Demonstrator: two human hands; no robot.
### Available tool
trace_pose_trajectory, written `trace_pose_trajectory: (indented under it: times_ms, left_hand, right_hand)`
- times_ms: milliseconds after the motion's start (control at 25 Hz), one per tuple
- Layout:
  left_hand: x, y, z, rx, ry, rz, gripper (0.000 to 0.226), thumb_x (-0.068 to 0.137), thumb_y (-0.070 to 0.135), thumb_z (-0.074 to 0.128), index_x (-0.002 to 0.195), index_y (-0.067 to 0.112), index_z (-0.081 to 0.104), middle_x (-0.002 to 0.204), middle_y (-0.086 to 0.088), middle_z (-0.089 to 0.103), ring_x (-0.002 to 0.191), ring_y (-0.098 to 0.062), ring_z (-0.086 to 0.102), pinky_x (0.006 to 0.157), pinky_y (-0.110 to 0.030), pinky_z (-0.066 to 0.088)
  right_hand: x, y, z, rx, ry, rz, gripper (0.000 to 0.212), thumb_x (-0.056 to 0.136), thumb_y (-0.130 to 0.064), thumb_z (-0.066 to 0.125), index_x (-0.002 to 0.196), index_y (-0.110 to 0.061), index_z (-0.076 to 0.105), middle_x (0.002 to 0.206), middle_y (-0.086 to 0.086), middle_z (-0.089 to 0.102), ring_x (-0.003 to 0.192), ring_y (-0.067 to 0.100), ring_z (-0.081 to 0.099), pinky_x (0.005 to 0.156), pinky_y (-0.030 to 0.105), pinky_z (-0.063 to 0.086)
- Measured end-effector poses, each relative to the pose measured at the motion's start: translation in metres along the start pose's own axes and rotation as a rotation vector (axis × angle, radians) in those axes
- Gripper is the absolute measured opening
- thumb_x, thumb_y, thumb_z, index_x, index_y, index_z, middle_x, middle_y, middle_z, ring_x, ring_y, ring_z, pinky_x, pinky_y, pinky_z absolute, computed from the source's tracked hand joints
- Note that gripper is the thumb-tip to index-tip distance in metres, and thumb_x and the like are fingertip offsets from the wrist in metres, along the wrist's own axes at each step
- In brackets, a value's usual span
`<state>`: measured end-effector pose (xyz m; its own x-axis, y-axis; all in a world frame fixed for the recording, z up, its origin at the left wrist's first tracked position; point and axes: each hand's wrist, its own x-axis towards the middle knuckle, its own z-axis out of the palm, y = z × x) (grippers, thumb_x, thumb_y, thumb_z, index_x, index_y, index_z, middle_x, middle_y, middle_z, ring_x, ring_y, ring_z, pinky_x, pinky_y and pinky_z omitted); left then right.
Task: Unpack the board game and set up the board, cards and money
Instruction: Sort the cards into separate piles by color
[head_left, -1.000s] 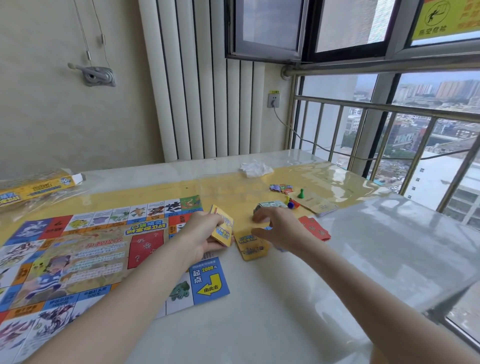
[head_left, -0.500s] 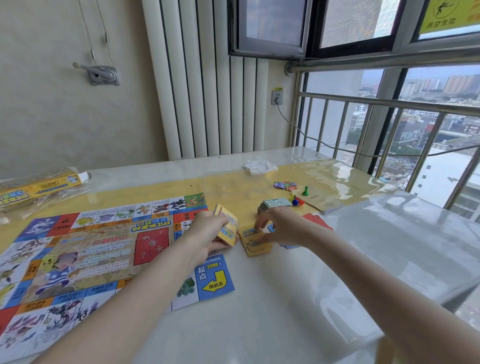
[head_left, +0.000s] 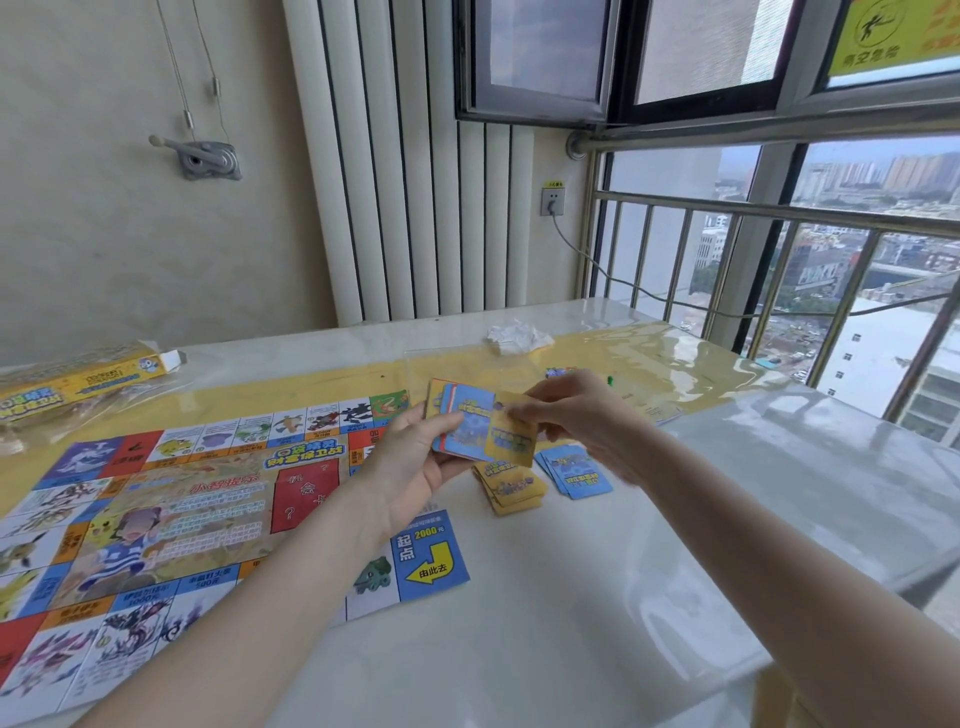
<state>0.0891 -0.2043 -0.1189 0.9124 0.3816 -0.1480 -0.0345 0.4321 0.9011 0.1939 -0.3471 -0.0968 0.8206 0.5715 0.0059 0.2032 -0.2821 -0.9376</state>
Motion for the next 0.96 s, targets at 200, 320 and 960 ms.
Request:
trace_pose_trajectory:
  times_ms: [200,320,960]
  left_hand:
    - [0.009,0.005,-0.022,-0.064,0.082,0.032,0.012,0.093,0.0,0.044,0.099,0.004,0.053,0.064,-0.013,0.071,0.055,-0.021,0.07,0.053,-0.03,0.056]
    - [0.007,0.002,-0.022,-0.026,0.095,0.039,0.015,0.093,-0.002,0.046,0.088,0.009,0.055,0.063,-0.008,0.07,0.053,-0.018,0.068,0.05,-0.027,0.055]
    - [0.007,-0.006,0.008,-0.072,0.036,0.034,0.015,0.092,-0.002,0.048,0.1,0.008,0.054,0.09,-0.013,0.064,0.08,-0.023,0.063,0.058,-0.027,0.057]
  right_hand:
    - [0.01,0.0,0.006,-0.514,-0.153,0.076,0.019,0.079,-0.02,0.071,0.094,-0.009,0.071,0.078,0.004,0.062,0.058,0.008,0.046,0.051,0.017,0.037]
    - [0.014,0.011,0.022,-0.565,-0.106,0.022,0.025,0.076,-0.021,0.073,0.098,-0.008,0.071,0.078,-0.001,0.058,0.062,0.005,0.047,0.053,0.016,0.036]
    - [0.001,-0.001,-0.008,0.02,0.118,0.015,0.007,0.083,-0.007,0.065,0.08,-0.002,0.063,0.079,0.013,0.063,0.067,0.02,0.06,0.06,0.024,0.053]
